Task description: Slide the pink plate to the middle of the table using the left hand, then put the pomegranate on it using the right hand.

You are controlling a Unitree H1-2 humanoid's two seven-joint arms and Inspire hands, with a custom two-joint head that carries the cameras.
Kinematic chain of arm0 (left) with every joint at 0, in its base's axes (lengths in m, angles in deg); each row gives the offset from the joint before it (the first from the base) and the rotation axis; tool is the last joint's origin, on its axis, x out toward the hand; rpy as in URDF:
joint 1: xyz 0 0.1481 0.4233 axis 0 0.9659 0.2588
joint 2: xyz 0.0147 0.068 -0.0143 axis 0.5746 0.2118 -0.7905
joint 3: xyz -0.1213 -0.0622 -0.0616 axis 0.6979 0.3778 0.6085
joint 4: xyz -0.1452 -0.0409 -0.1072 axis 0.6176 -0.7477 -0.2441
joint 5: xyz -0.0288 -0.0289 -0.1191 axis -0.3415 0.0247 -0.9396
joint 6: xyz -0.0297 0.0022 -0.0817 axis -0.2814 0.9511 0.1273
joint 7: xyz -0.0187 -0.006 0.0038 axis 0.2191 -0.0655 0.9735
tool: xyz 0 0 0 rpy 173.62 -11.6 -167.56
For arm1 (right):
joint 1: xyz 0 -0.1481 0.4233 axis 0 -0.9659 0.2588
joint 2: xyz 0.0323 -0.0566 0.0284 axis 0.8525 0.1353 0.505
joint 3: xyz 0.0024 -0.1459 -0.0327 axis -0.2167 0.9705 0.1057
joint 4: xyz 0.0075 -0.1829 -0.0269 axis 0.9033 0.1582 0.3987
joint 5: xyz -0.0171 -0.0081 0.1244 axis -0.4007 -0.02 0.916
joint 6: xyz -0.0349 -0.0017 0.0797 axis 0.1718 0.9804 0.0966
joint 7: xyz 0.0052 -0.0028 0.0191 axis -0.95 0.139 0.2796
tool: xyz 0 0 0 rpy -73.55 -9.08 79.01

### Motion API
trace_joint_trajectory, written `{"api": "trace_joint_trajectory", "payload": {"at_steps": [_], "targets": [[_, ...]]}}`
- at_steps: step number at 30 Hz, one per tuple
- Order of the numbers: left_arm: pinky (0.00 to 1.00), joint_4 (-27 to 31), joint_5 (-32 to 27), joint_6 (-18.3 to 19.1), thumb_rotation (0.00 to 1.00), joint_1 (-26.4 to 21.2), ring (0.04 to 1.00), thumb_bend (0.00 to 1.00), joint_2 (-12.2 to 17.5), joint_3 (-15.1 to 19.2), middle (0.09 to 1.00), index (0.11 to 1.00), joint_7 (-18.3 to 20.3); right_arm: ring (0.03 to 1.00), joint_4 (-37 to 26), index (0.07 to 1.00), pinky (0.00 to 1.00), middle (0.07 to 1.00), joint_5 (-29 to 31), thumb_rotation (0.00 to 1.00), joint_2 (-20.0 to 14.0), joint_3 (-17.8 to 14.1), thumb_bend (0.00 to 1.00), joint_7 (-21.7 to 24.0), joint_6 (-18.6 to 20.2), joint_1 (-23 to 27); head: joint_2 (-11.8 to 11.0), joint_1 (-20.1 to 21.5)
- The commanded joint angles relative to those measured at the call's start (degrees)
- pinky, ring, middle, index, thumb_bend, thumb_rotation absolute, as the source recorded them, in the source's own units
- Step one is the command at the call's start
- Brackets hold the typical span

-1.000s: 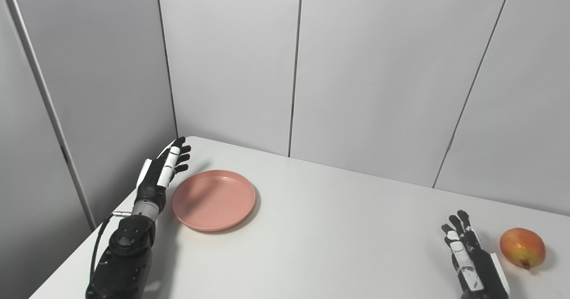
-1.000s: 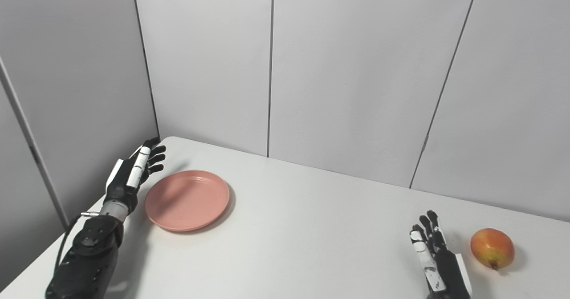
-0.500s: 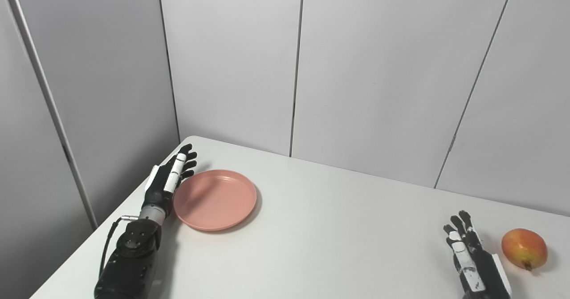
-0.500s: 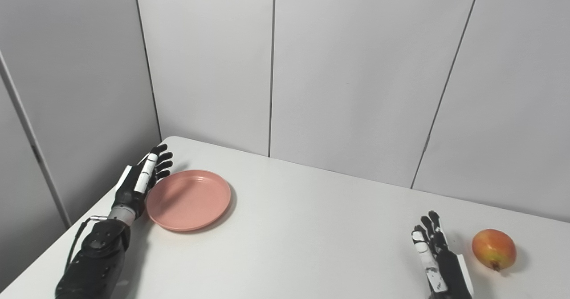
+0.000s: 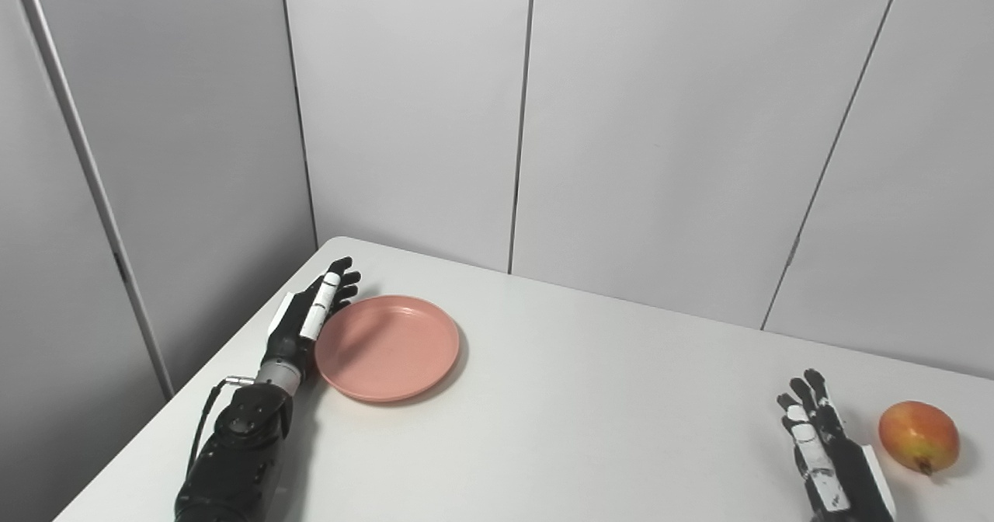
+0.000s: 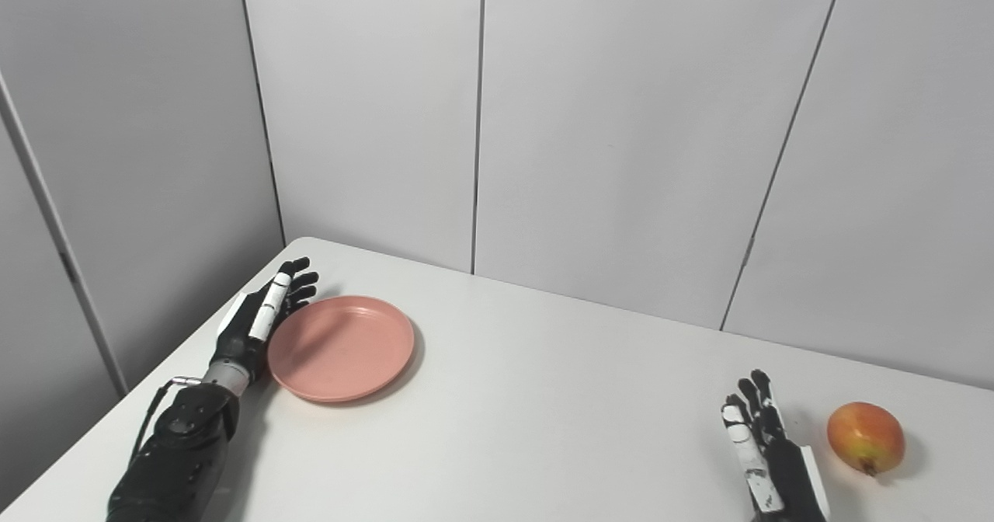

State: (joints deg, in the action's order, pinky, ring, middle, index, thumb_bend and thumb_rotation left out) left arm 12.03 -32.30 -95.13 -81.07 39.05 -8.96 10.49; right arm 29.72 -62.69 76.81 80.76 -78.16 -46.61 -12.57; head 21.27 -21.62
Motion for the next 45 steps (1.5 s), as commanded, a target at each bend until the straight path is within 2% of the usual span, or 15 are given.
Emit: {"api": "trace_joint_trajectory", "payload": {"at_steps": [1, 13, 22, 25, 34, 40, 45], "targets": [[0.87, 1.47, -0.29, -0.57, 1.0, -3.34, 0.887, 0.64, 0.65, -0.18, 0.881, 0.87, 0.12, 0.953, -0.77, 1.0, 1.0, 0.978, 0.41, 0.74, -0.27, -0.33, 0.51, 0.09, -2.21, 0.78, 0.12, -0.02], [0.87, 0.84, -0.61, -2.32, 1.0, -3.54, 0.873, 0.67, -1.06, -2.14, 0.876, 0.877, 3.1, 0.948, -1.03, 1.0, 1.0, 0.973, 0.21, 0.74, -0.17, -0.23, 0.52, -0.09, -1.94, 0.68, 0.68, 0.64], [0.86, 5.16, -2.42, 1.53, 1.0, -2.79, 0.883, 0.66, -4.33, -2.72, 0.885, 0.882, 3.55, 0.948, -1.9, 1.0, 1.0, 0.974, -0.18, 0.74, -0.11, -0.12, 0.53, -0.46, -1.38, 0.44, 1.23, 1.4], [0.89, 6.97, -5.17, 3.75, 1.0, -2.47, 0.908, 0.66, -5.96, -2.14, 0.907, 0.904, 5.07, 0.942, -1.82, 1.0, 1.0, 0.97, -0.47, 0.75, -0.12, -0.07, 0.53, -0.54, -1.65, 0.43, 1.54, 1.71], [0.9, 11.68, -8.43, 10.4, 1.0, -1.58, 0.916, 0.63, -9.66, -2.47, 0.913, 0.909, 5.46, 0.939, -1.83, 1.0, 0.99, 0.967, -0.02, 0.74, -0.19, -0.11, 0.53, -0.1, -1.52, 0.45, 2.36, 2.25], [0.9, 14.8, -7.52, 12.19, 1.0, -0.64, 0.907, 0.63, -12.14, -4.02, 0.902, 0.9, 4.44, 0.94, -2.15, 1.0, 1.0, 0.966, 0.06, 0.76, -0.2, -0.11, 0.55, -0.07, -1.16, 0.31, 2.78, 2.38], [0.92, 15.83, -6.38, 12.59, 1.0, 0.03, 0.921, 0.64, -13.04, -5.54, 0.91, 0.909, 4.9, 0.936, -2.08, 1.0, 1.0, 0.964, -0.38, 0.75, -0.34, 0.03, 0.55, -0.2, -1.27, 0.4, 2.97, 2.62]]}}
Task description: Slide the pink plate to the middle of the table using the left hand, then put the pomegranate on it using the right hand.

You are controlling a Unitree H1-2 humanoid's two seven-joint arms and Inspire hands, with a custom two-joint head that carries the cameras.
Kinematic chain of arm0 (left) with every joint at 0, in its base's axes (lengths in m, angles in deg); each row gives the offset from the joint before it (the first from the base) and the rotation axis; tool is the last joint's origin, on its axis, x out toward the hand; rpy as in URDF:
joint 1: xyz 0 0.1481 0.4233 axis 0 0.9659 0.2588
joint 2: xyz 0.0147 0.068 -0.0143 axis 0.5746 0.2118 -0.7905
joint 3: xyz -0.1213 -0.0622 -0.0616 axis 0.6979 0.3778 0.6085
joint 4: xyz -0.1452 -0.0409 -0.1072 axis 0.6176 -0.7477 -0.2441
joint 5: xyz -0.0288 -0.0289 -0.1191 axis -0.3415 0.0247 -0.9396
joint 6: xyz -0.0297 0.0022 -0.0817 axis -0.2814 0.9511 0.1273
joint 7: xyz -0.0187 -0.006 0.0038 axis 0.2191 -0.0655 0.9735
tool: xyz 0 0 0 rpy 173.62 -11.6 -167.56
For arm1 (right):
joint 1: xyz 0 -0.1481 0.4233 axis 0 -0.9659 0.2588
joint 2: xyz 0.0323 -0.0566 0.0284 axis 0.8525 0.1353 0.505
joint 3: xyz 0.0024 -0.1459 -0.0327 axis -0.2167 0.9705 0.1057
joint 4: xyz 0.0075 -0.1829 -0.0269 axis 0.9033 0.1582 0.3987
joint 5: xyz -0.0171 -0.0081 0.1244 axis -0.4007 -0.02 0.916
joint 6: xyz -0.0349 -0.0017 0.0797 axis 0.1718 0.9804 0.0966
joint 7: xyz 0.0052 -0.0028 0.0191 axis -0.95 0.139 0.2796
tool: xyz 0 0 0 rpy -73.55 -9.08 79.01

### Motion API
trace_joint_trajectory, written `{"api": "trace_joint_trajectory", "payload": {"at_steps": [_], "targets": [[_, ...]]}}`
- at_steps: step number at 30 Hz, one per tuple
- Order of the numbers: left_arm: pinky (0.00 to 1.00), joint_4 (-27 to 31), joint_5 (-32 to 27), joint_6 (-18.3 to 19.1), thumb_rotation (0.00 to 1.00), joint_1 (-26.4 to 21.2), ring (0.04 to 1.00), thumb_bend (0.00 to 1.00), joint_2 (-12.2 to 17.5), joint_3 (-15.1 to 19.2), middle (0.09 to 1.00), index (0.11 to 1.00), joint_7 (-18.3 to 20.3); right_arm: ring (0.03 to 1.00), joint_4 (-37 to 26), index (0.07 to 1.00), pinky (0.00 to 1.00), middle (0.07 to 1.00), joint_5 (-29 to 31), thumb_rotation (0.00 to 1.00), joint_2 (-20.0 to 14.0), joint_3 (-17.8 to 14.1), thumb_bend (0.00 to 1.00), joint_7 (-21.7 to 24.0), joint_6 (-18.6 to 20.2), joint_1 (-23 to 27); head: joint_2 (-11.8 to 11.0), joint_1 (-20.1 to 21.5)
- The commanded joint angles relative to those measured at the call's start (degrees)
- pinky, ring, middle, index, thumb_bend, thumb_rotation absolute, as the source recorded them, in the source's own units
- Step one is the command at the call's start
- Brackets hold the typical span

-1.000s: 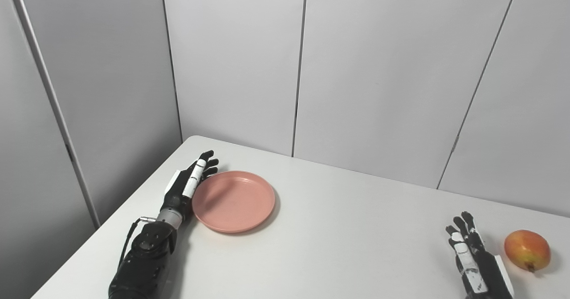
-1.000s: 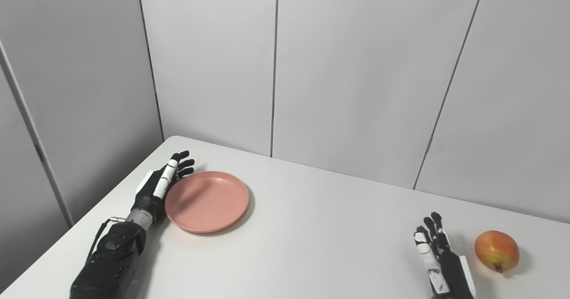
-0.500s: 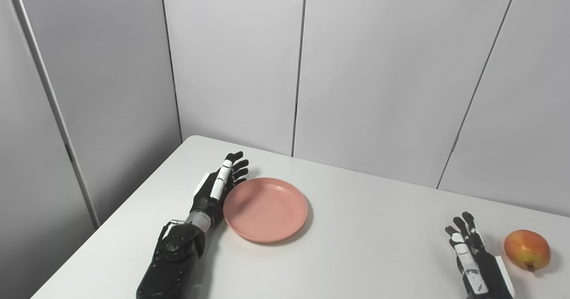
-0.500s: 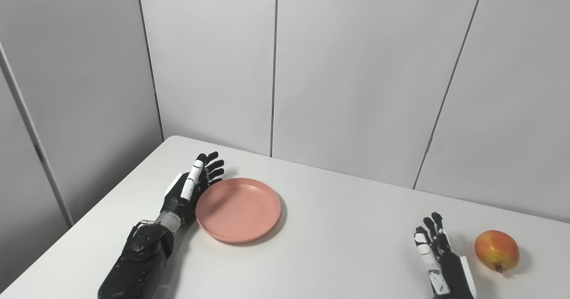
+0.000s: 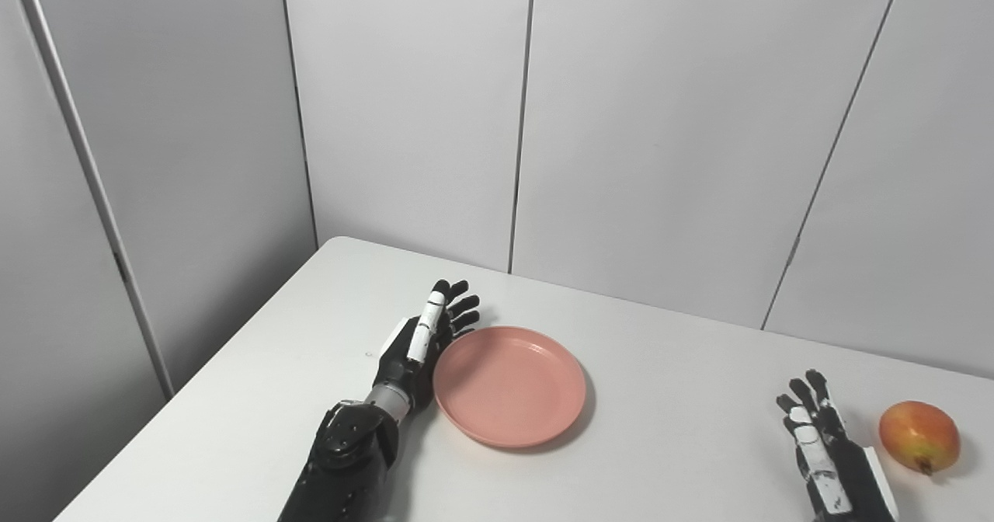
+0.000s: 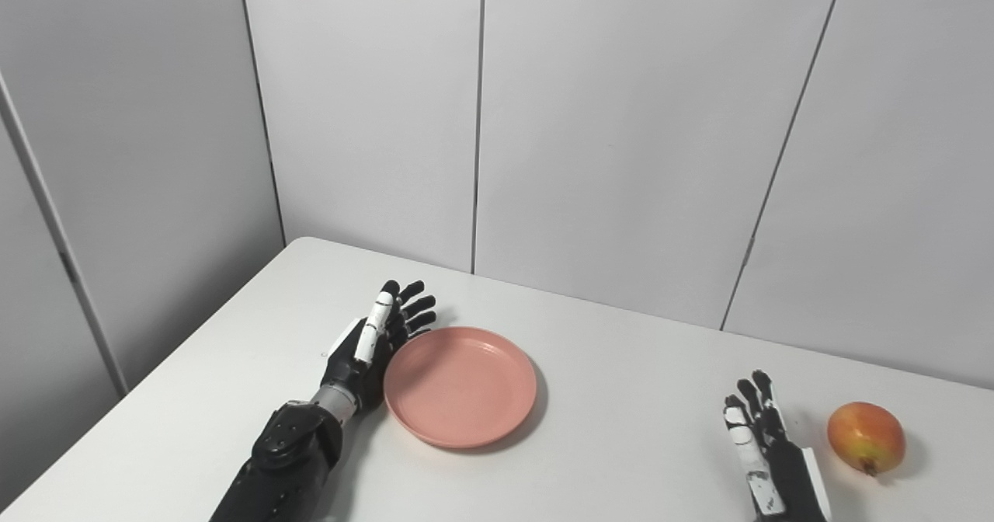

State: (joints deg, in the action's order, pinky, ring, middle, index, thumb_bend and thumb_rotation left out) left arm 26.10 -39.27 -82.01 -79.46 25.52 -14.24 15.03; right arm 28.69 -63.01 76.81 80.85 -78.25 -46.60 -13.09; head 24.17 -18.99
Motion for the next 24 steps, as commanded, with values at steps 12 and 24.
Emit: {"api": "trace_joint_trajectory", "payload": {"at_steps": [12, 24], "targets": [[0.92, 5.04, 3.72, 0.46, 1.0, 0.14, 0.926, 0.62, -3.19, -2.89, 0.919, 0.92, -2.28, 0.938, -1.12, 1.0, 0.98, 0.968, 0.23, 0.75, -0.06, -0.07, 0.56, -0.11, -0.34, 1.0, 0.64, 1.95], [0.95, 7.71, 3.5, 0.59, 1.0, 2.85, 0.962, 0.61, -6.32, -4.77, 0.956, 0.955, -1.55, 0.951, -1.69, 0.996, 0.99, 0.969, 0.41, 0.73, 0.51, 0.18, 0.6, -0.35, 0.98, 0.95, 1.79, 4.87]]}}
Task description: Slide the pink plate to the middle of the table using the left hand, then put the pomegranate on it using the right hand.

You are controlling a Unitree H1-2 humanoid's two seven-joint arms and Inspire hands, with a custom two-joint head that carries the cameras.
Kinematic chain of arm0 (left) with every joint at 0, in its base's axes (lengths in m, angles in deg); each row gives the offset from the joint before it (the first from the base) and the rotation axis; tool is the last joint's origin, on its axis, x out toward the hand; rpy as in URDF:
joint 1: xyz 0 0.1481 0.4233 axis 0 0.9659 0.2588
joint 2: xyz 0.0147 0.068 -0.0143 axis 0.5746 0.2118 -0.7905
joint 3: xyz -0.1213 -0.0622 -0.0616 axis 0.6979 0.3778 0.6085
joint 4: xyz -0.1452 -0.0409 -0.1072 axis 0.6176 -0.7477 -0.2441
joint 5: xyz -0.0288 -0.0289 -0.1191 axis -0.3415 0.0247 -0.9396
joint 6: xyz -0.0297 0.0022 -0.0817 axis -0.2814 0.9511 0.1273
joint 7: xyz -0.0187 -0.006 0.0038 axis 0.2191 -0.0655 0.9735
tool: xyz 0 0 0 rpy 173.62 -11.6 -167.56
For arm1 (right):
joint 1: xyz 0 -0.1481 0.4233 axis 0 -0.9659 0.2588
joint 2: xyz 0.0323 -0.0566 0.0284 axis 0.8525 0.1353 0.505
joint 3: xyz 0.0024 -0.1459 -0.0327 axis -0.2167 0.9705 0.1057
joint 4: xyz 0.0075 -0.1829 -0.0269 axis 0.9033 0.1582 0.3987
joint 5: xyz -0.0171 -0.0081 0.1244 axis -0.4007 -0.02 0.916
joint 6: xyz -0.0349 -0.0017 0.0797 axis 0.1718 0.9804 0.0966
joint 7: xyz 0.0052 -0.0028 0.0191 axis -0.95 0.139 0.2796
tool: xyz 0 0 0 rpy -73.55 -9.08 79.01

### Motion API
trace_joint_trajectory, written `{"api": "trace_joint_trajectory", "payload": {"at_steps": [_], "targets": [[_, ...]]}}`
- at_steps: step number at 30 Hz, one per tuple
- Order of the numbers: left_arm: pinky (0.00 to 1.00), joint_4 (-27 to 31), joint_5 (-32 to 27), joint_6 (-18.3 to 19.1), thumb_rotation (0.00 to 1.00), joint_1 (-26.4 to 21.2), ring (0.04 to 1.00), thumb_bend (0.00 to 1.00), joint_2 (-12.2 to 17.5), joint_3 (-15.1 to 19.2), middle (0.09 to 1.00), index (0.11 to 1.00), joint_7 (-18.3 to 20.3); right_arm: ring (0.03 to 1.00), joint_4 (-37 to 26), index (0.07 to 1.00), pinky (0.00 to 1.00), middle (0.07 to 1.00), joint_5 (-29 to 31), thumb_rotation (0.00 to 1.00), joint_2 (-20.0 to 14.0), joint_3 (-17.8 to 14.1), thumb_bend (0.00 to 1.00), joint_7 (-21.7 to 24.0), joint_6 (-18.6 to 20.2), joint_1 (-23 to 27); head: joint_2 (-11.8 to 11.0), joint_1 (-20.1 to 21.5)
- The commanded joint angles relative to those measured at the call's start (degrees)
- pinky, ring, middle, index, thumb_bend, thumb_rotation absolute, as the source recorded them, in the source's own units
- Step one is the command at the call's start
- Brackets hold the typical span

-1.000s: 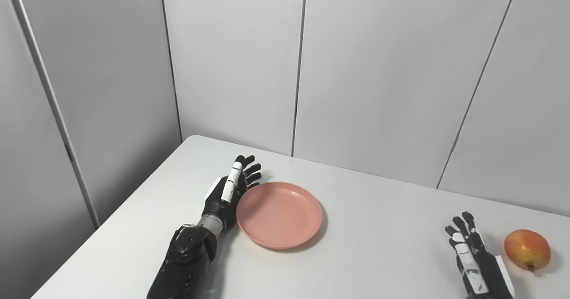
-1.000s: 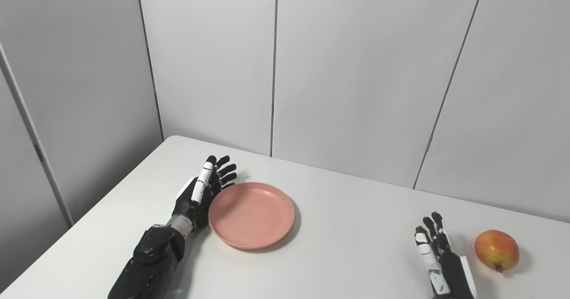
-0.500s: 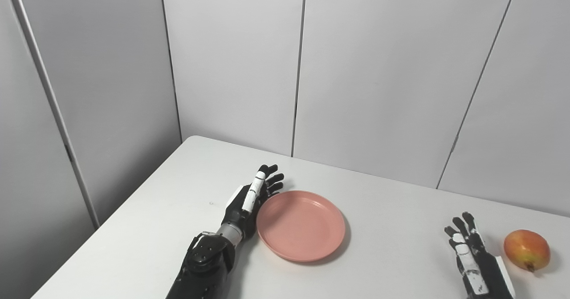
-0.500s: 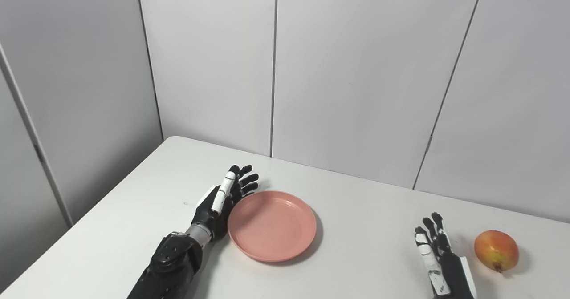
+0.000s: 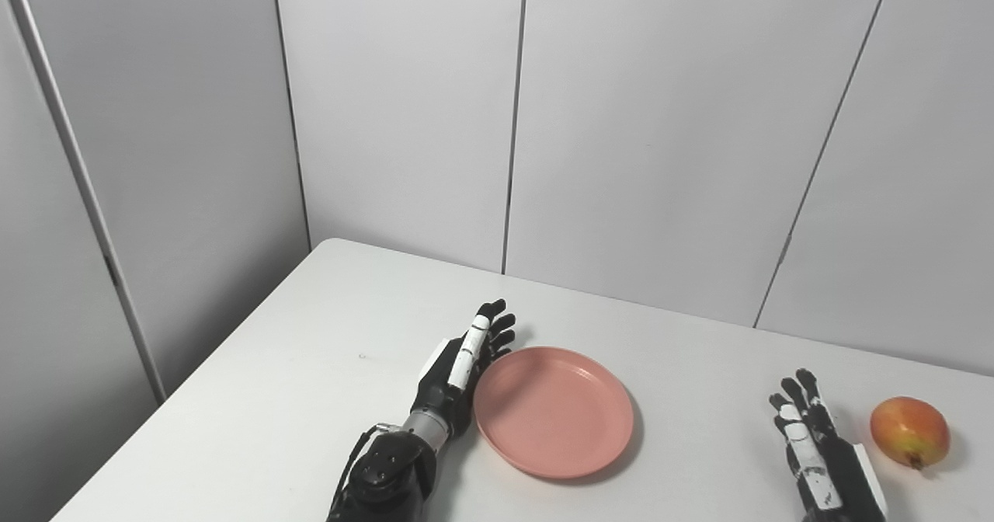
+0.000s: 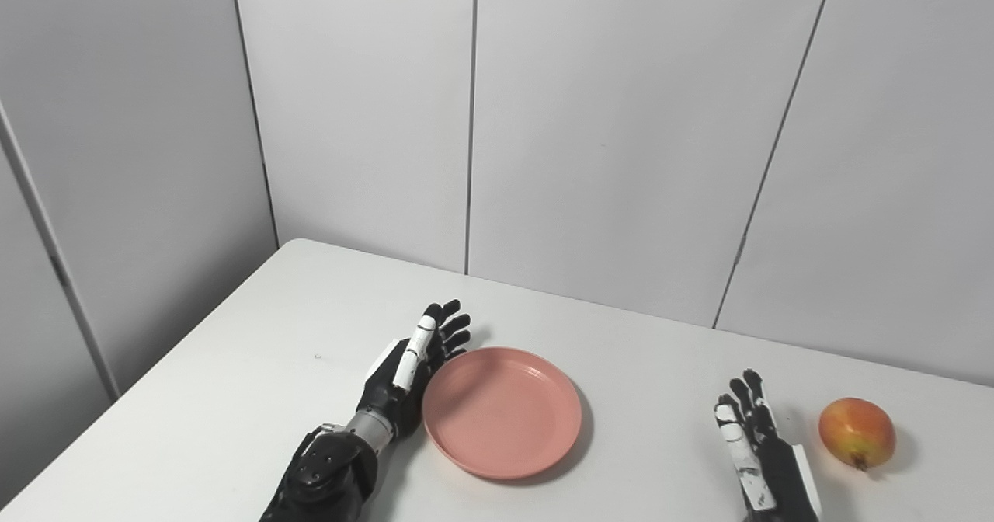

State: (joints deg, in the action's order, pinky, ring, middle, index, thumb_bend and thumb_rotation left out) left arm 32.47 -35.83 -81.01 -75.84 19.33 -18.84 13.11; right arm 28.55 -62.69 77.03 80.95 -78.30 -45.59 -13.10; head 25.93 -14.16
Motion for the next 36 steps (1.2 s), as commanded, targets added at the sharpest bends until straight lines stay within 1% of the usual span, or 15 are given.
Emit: {"api": "trace_joint_trajectory", "payload": {"at_steps": [1, 3, 4, 5, 6, 7, 8, 9, 12, 15, 16, 21, 25, 29, 36], "targets": [[0.95, 1.56, 0.04, -0.28, 1.0, -0.6, 0.963, 0.61, -0.24, -0.22, 0.957, 0.955, 0.35, 0.949, -1.68, 0.995, 0.99, 0.967, -0.14, 0.73, 0.3, 0.15, 0.6, -0.43, -0.03, 0.9, 0.45, 0.86], [0.96, 2.13, 0.11, 0.04, 1.0, -0.14, 0.971, 0.62, -0.58, -0.39, 0.963, 0.959, 0.17, 0.941, -2.07, 0.991, 0.98, 0.962, -0.38, 0.73, 0.41, 0.27, 0.59, -0.56, 0.18, 0.74, 1.0, 2.04], [0.96, 2.51, 0.05, 0.25, 1.0, 0.12, 0.976, 0.62, -0.77, -0.38, 0.966, 0.96, 0.04, 0.94, -2.29, 0.992, 0.98, 0.962, -0.46, 0.72, 0.53, 0.35, 0.59, -0.65, 0.37, 0.68, 1.31, 3.75], [0.96, 2.79, 0.02, 0.45, 1.0, 0.34, 0.977, 0.62, -0.95, -0.4, 0.966, 0.959, -0.04, 0.94, -2.4, 0.992, 0.97, 0.962, -0.64, 0.72, 0.63, 0.43, 0.59, -0.77, 0.49, 0.66, 1.31, 3.75], [0.97, 3.04, -0.16, 0.63, 1.0, 0.56, 0.979, 0.62, -1.08, -0.35, 0.968, 0.96, 0.01, 0.937, -2.51, 0.993, 0.97, 0.961, -0.88, 0.72, 0.74, 0.54, 0.59, -0.88, 0.52, 0.64, 1.72, 5.36], [0.97, 3.09, -0.32, 0.57, 1.0, 0.73, 0.98, 0.62, -1.19, -0.32, 0.97, 0.962, 0.15, 0.937, -2.69, 0.993, 0.97, 0.962, -1.22, 0.71, 0.85, 0.7, 0.59, -1.08, 0.62, 0.62, 1.8, 5.62], [0.97, 3.06, -0.34, 0.31, 1.0, 0.91, 0.98, 0.63, -1.21, -0.36, 0.973, 0.964, 0.37, 0.935, -2.99, 0.992, 0.96, 0.961, -1.58, 0.72, 1.0, 0.91, 0.58, -1.31, 0.81, 0.56, 2.15, 7.33], [0.96, 3.0, -0.16, -0.01, 1.0, 1.08, 0.978, 0.63, -1.23, -0.51, 0.974, 0.966, 0.56, 0.936, -3.36, 0.991, 0.96, 0.96, -1.85, 0.72, 1.18, 1.12, 0.58, -1.53, 1.22, 0.51, 2.15, 7.33], [0.95, 3.58, 0.27, 0.29, 1.0, 1.56, 0.967, 0.62, -1.13, -0.93, 0.969, 0.968, 0.79, 0.953, -4.45, 0.994, 0.99, 0.965, -1.99, 0.72, 1.92, 1.55, 0.6, -1.98, 2.84, 0.37, 2.95, 11.12], [0.94, 3.9, 0.38, 0.28, 1.0, 1.96, 0.964, 0.62, -0.78, -1.41, 0.968, 0.972, 1.33, 0.955, -4.99, 0.99, 0.99, 0.962, -2.5, 0.73, 2.63, 1.84, 0.62, -2.83, 3.76, 0.43, 3.29, 12.62], [0.94, 3.98, 0.52, -0.04, 1.0, 2.2, 0.962, 0.62, -0.63, -1.61, 0.967, 0.973, 1.57, 0.953, -4.88, 0.989, 0.98, 0.962, -2.65, 0.72, 2.91, 1.95, 0.62, -3.02, 3.8, 0.56, 3.59, 14.15], [0.94, 4.3, -0.02, -0.32, 1.0, 3.02, 0.96, 0.61, -0.22, -1.64, 0.961, 0.969, 2.62, 0.935, -4.26, 0.988, 0.96, 0.96, -3.85, 0.73, 3.93, 2.44, 0.61, -4.15, 3.51, 1.1, 4.35, 17.64], [0.95, 4.22, -0.56, -0.57, 1.0, 3.33, 0.967, 0.6, 0.23, -1.46, 0.969, 0.976, 3.67, 0.922, -4.12, 0.978, 0.95, 0.95, -4.93, 0.74, 4.55, 2.85, 0.62, -5.01, 3.06, 1.23, 4.97, 19.82], [0.95, 4.65, -1.22, -0.16, 1.0, 3.59, 0.963, 0.6, 0.31, -1.04, 0.968, 0.972, 4.27, 0.915, -4.11, 0.977, 0.94, 0.946, -5.28, 0.74, 4.91, 3.22, 0.6, -5.19, 2.81, 1.45, 5.57, 21.5], [0.95, 5.04, -1.06, -0.71, 1.0, 4.19, 0.966, 0.61, 1.0, -1.68, 0.972, 0.981, 6.37, 0.913, -4.25, 0.978, 0.93, 0.948, -6.07, 0.76, 5.09, 3.68, 0.57, -5.53, 2.51, 1.57, 5.96, 22.02]]}}
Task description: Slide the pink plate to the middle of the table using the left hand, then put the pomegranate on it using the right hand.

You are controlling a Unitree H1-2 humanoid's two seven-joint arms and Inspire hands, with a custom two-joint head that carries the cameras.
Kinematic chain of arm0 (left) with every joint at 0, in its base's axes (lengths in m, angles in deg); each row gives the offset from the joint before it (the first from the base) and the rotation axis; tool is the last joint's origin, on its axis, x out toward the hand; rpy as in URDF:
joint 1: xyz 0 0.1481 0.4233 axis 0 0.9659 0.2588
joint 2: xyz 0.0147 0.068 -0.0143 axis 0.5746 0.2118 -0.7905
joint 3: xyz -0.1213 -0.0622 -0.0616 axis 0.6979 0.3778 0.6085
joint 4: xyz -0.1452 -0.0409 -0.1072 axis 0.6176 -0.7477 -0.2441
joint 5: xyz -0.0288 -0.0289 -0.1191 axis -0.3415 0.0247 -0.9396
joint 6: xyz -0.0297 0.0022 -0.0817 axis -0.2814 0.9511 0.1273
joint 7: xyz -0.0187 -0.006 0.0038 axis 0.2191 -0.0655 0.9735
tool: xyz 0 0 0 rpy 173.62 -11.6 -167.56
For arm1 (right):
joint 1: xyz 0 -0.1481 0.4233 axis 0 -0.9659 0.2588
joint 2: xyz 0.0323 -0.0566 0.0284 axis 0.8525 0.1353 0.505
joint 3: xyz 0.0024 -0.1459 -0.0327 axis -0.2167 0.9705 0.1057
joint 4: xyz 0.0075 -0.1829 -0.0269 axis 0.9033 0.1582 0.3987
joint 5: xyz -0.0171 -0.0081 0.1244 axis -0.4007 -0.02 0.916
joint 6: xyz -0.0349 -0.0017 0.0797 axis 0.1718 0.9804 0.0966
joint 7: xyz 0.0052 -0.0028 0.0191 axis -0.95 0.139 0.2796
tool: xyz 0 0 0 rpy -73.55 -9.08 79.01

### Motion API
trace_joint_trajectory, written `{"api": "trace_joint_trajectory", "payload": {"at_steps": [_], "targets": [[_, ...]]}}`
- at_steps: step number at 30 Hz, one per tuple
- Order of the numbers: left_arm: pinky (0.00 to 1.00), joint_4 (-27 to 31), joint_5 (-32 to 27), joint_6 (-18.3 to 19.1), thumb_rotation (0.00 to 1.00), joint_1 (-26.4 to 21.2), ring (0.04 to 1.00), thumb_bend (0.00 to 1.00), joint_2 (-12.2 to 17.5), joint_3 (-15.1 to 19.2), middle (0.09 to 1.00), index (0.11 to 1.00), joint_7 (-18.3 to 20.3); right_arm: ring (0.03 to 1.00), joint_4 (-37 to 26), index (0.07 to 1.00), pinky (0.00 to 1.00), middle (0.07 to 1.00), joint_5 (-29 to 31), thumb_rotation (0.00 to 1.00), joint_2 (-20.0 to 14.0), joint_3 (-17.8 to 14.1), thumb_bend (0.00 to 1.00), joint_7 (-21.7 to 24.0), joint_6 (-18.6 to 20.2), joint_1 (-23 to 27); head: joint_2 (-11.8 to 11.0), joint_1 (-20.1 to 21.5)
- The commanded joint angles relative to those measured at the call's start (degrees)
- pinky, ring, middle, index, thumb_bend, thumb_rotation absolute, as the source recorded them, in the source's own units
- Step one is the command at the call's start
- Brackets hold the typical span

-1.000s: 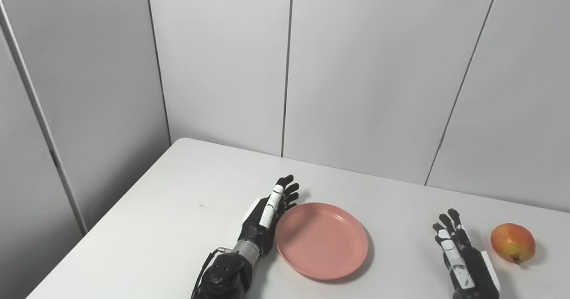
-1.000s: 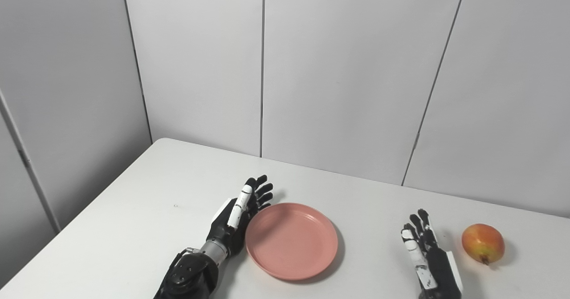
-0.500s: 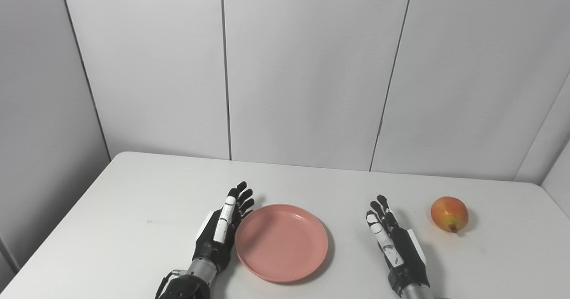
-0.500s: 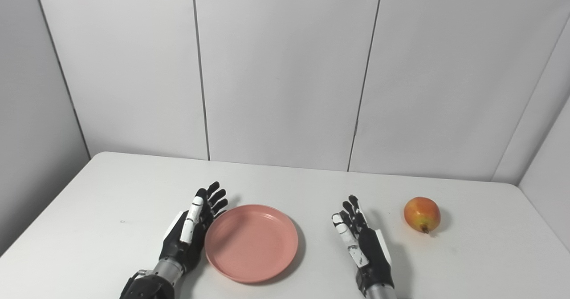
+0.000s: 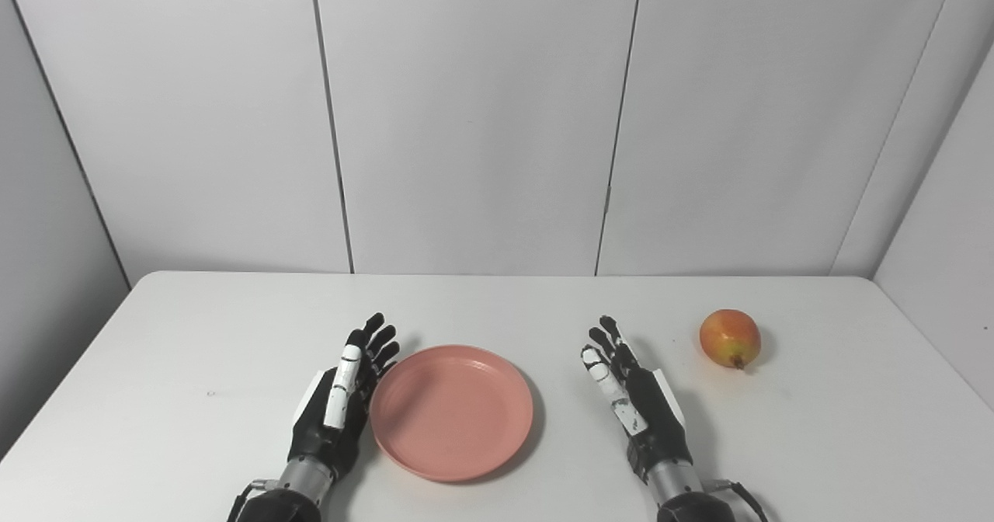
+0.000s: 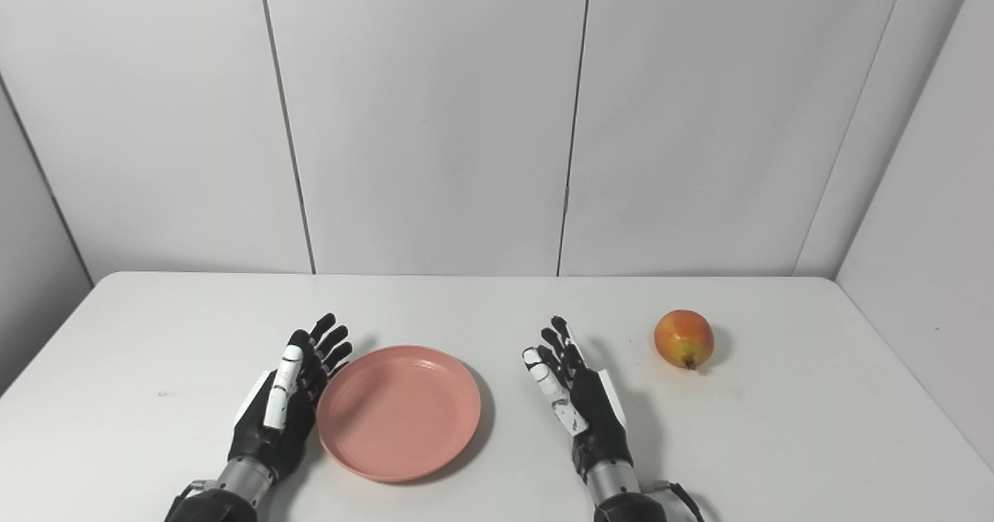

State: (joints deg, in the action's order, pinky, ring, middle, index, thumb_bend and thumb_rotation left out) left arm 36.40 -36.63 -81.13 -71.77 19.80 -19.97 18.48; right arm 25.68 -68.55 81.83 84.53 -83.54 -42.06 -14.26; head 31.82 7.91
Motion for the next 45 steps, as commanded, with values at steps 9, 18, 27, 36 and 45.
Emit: {"api": "trace_joint_trajectory", "payload": {"at_steps": [9, 18, 27, 36, 45], "targets": [[0.96, 1.33, 0.96, -0.89, 1.0, 0.62, 0.974, 0.64, 0.97, -1.84, 0.979, 0.989, 1.31, 0.908, -1.56, 0.967, 0.91, 0.939, 0.5, 0.74, 0.12, -0.76, 0.6, -0.98, -0.79, 3.39, -0.07, -0.07], [0.95, 0.13, 2.51, -3.06, 1.0, 0.24, 0.968, 0.62, 1.39, -2.5, 0.974, 0.984, 0.95, 0.938, -4.11, 0.974, 0.97, 0.949, 2.37, 0.68, -1.92, -5.15, 0.64, -2.97, -1.52, 6.41, -0.25, 0.69], [0.95, -0.53, 3.31, -4.13, 1.0, -0.03, 0.968, 0.6, 1.55, -2.33, 0.973, 0.98, 0.52, 0.911, -8.15, 0.95, 0.91, 0.919, -5.36, 0.65, -5.94, -5.88, 0.6, -7.81, -2.74, 8.04, -0.41, 2.51], [0.95, -2.63, 2.95, -5.41, 1.0, -0.9, 0.967, 0.62, 2.32, -1.54, 0.975, 0.983, 1.08, 0.895, -9.08, 0.93, 0.88, 0.896, -15.95, 0.68, -10.07, -6.82, 0.63, -15.31, -3.89, 9.31, -0.75, 4.4], [0.95, -4.37, 2.4, -6.93, 1.0, -1.27, 0.965, 0.62, 3.24, -1.53, 0.975, 0.985, 2.61, 0.864, -6.94, 0.94, 0.79, 0.908, -20.66, 0.49, -12.25, -6.05, 0.64, -18.86, -4.42, 10.1, -0.87, 6.21]]}}
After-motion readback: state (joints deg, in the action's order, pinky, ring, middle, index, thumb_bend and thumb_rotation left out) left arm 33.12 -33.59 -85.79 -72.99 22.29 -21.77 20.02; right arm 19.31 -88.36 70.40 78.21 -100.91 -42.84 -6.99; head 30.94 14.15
